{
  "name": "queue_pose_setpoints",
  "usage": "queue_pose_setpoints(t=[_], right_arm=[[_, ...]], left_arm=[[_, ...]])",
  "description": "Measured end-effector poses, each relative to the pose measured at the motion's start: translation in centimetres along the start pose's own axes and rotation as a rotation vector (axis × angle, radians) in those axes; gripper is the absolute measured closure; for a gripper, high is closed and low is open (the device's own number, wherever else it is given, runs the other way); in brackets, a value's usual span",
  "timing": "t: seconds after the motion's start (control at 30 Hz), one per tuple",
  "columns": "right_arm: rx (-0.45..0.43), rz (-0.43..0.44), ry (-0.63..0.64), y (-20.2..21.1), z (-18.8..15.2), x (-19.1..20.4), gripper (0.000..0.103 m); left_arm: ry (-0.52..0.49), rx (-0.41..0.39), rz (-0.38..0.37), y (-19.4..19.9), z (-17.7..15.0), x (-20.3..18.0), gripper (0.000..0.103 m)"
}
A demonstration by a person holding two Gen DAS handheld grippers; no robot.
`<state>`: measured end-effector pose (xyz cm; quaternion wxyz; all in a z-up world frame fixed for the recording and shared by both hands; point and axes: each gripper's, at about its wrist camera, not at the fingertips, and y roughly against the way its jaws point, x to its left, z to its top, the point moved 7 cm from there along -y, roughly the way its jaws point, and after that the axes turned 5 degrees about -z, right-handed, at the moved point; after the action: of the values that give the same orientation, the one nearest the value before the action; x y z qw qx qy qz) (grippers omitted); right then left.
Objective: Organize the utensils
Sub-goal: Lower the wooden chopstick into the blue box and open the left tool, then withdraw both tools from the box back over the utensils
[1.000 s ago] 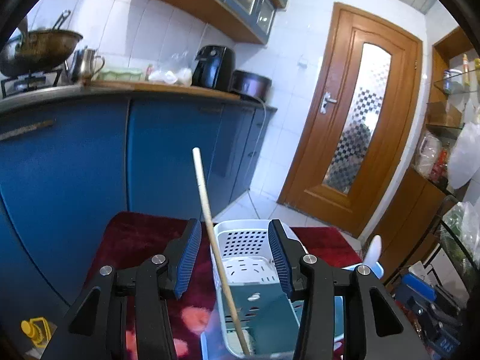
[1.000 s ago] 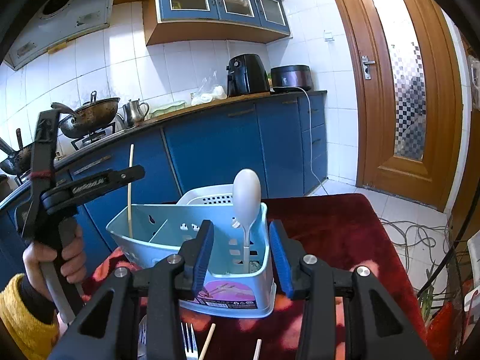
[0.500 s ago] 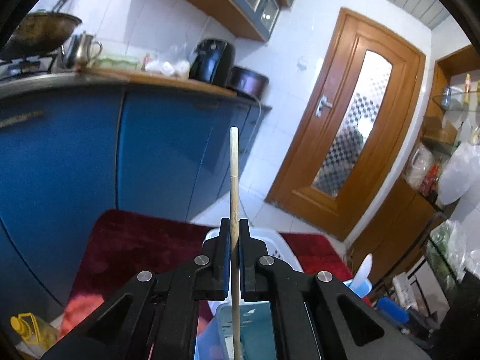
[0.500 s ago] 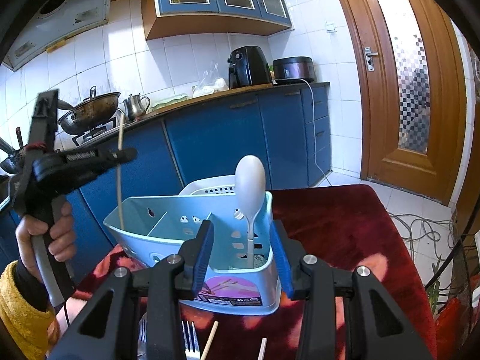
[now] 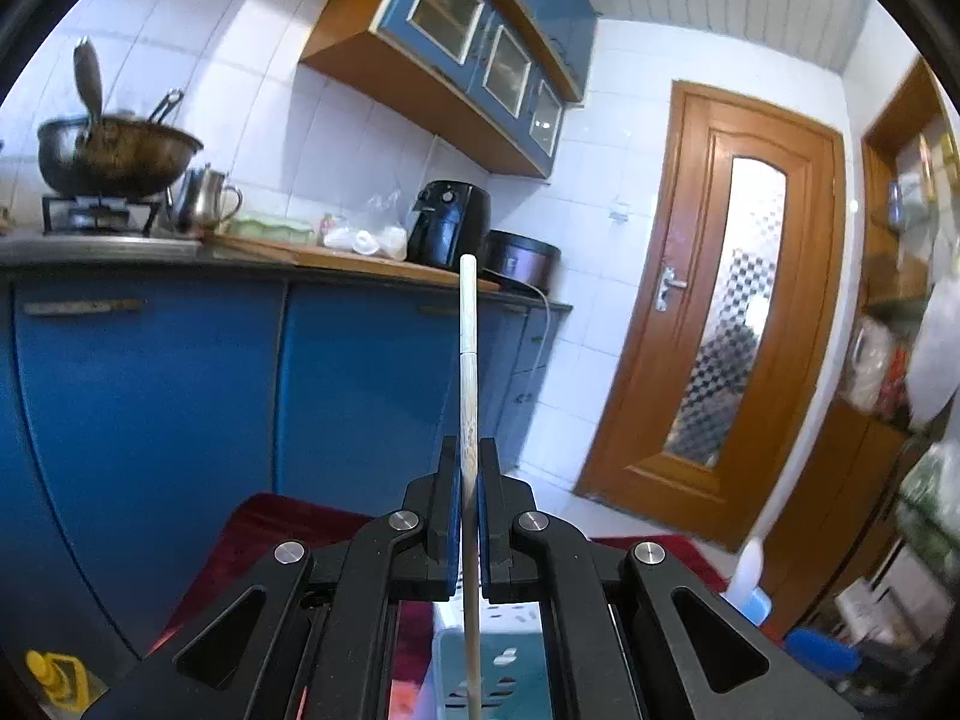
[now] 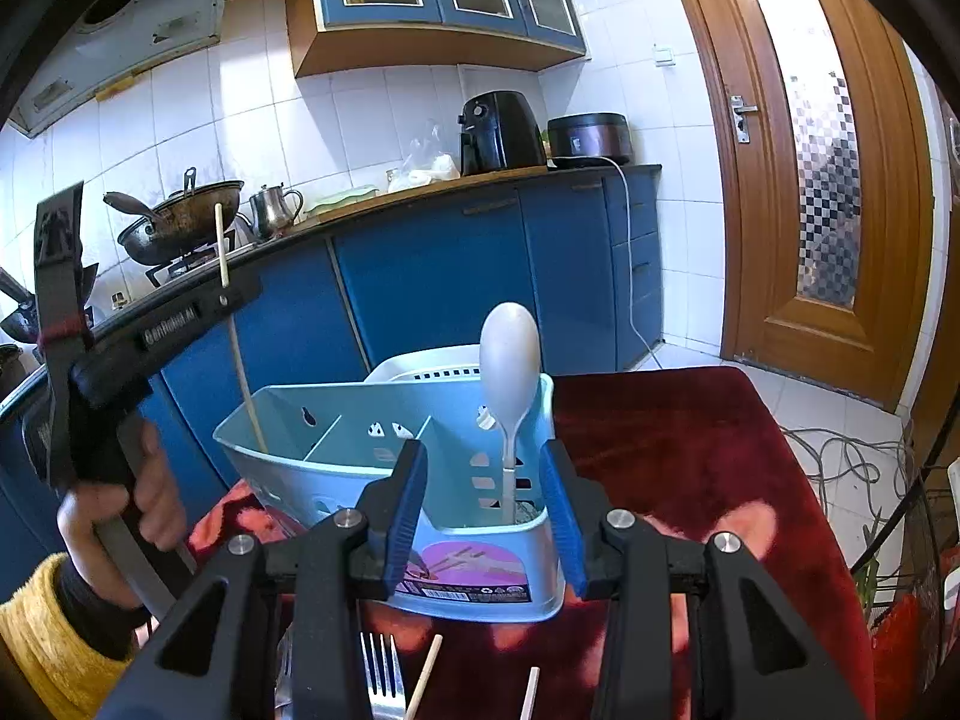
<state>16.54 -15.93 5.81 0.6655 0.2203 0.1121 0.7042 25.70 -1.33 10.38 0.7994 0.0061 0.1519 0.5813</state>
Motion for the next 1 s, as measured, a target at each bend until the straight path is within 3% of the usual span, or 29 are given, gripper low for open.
queue_pose_setpoints(t=[0.23,0.33,0.47,1.0], right_arm=[[0.001,0.007,-0.022,0.4,0.0,-0.1,0.06],[-0.006,0.007,-0.021,0.9,0.0,0.1,0.06],[-0.014,0.011,-0.027,1.6,0.1,0.1,0.06],[0.023,0.018,-0.045,5.7,-2.0,1.2,0.056]], left_arm=[[-0.031,0.097,-0.013,0.1,-2.8,-0.5,0.098],[-0.022,0.153,-0.023,0.2,-3.6,-0.2,0.088],[-0.027,0.159,-0.013,1.3,-3.9,-0.1,0.066],[-0.069,0.259,0.013,8.7,-4.8,-0.9,0.064]])
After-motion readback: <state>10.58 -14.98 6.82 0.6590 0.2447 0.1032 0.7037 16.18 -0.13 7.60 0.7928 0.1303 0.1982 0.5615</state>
